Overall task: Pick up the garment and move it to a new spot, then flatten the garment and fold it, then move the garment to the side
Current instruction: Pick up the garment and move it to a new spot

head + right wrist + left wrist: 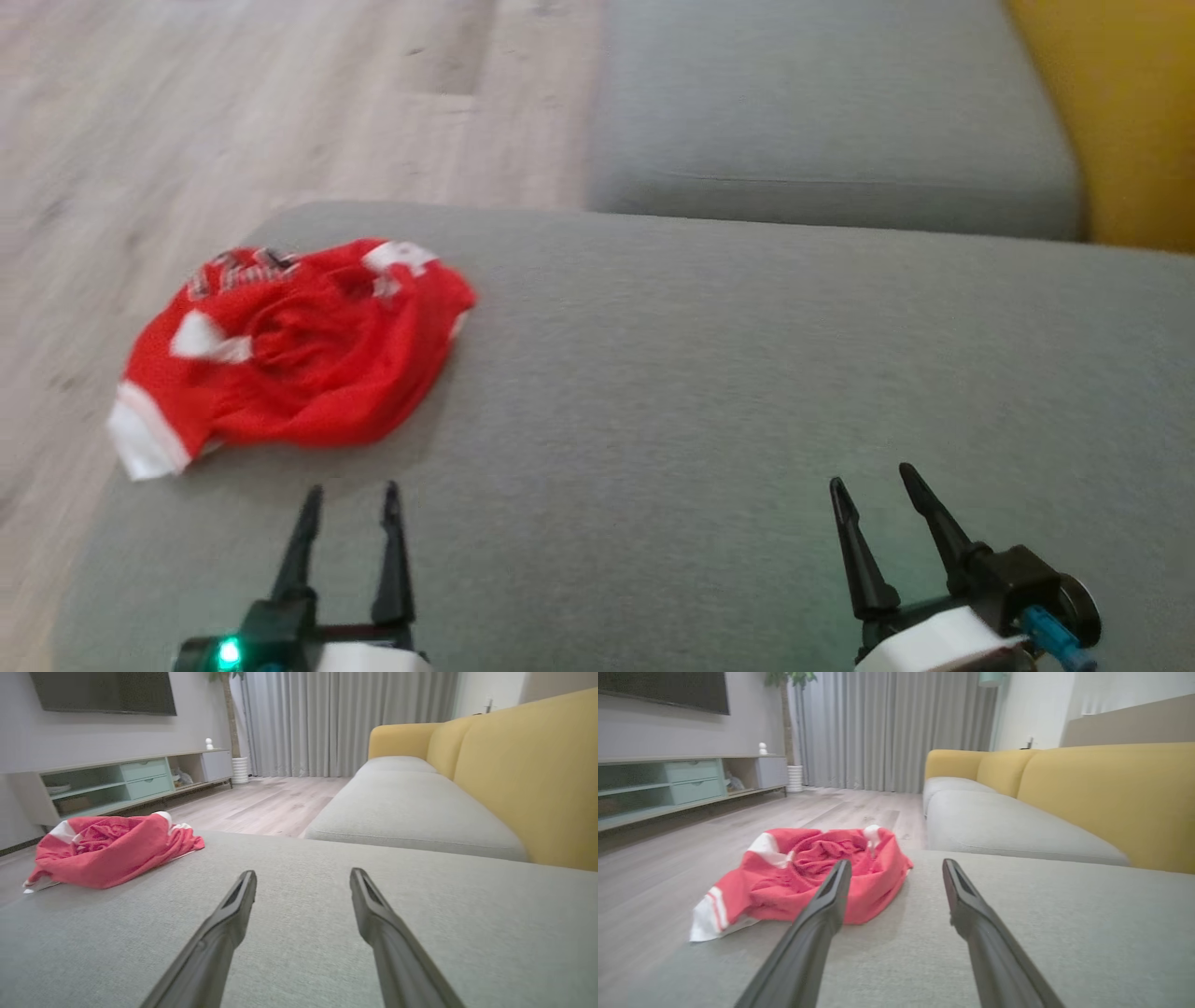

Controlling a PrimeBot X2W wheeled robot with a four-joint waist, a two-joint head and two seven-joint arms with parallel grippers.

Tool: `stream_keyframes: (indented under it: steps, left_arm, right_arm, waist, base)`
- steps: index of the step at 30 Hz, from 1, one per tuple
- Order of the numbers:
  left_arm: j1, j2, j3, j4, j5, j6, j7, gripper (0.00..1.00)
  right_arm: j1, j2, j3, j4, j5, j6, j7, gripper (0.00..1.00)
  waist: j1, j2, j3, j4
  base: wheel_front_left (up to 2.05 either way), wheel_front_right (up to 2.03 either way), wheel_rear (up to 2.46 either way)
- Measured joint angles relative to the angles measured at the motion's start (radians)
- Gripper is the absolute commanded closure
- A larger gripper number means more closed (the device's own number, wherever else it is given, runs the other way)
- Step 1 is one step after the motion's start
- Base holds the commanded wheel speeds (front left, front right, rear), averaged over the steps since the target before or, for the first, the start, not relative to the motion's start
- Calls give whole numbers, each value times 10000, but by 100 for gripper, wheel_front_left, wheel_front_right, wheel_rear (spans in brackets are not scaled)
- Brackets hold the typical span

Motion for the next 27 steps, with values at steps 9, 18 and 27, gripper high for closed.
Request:
stream_keyframes:
  steps: [9, 18, 27]
  left_arm:
    - [11, 15, 890, -157, 174, 121, 0, 0]
    - [-149, 15, 1726, -1154, 349, 90, -2, 0]
    - [-2489, -19, 1916, -1093, 815, -228, -38, 0]
  right_arm:
    - [-65, 6, -117, -33, 0, 0, 0, 0]
    - [-118, 12, -803, -159, -240, 0, 0, 0]
    - [-1051, -238, -1398, -947, -1160, 0, -15, 0]
  waist:
    - [0, 0, 166, 1888]
    - [0, 0, 712, 3168]
    - [2, 0, 2131, 3453]
  base:
    - [0, 0, 0]
    - [0, 0, 0]
    - [0, 0, 0]
